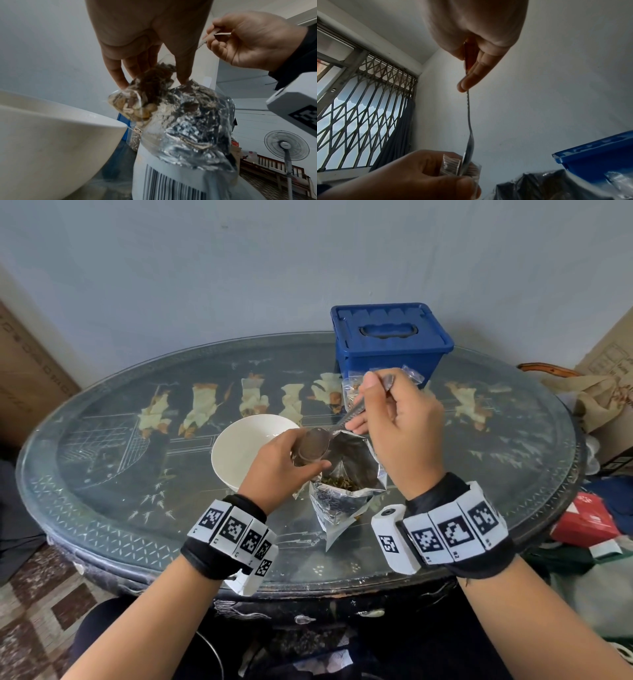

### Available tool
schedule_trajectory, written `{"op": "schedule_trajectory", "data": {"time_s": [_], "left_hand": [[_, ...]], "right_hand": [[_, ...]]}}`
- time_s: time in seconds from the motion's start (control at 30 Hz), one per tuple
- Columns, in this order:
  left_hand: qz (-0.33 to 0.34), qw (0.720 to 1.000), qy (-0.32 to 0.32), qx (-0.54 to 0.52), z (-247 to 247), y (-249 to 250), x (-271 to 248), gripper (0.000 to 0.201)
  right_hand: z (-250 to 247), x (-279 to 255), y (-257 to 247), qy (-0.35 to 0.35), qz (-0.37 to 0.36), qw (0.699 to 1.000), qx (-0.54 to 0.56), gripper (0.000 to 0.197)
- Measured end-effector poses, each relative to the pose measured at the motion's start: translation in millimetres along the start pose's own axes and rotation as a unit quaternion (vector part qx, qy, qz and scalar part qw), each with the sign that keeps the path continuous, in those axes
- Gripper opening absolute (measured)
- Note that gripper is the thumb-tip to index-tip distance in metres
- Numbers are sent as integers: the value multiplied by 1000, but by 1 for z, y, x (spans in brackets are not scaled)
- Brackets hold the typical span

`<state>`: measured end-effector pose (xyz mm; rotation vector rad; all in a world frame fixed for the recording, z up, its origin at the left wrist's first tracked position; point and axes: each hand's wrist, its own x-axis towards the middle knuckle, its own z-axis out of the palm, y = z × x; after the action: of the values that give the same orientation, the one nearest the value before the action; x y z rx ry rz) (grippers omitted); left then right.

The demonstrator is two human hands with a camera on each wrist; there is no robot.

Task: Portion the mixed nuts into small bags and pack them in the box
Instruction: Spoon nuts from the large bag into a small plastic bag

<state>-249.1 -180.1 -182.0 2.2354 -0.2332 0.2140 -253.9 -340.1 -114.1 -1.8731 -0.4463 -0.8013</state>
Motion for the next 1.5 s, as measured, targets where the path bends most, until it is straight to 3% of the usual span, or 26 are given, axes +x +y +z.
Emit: {"op": "schedule_trajectory", "data": {"time_s": [0.23,0.57,0.9,1.03,1.23,1.4,1.5], "left_hand": [[-15,999,31,-17,2,-8,-3,45],[-25,999,37,-19,1,-11,-5,44],[-28,998,38,-29,-2,-11,-7,38],[-30,998,42,-47,-4,-9,-6,31],[-26,991,70,-111,-16,1,3,31],[-12,982,88,-164,-27,18,14,34],[-26,972,97,-213,-30,30,22,32]], "right_hand": [[-5,3,3,1,-23,999,24,27],[-33,5,22,88,89,991,41,24],[-11,-21,66,-147,208,963,-86,22],[-3,-24,72,-137,204,962,-120,10],[-7,-22,64,-153,237,952,-123,40],[-14,-17,63,-150,170,964,-139,38],[-14,-10,54,-141,58,971,-187,37]]}}
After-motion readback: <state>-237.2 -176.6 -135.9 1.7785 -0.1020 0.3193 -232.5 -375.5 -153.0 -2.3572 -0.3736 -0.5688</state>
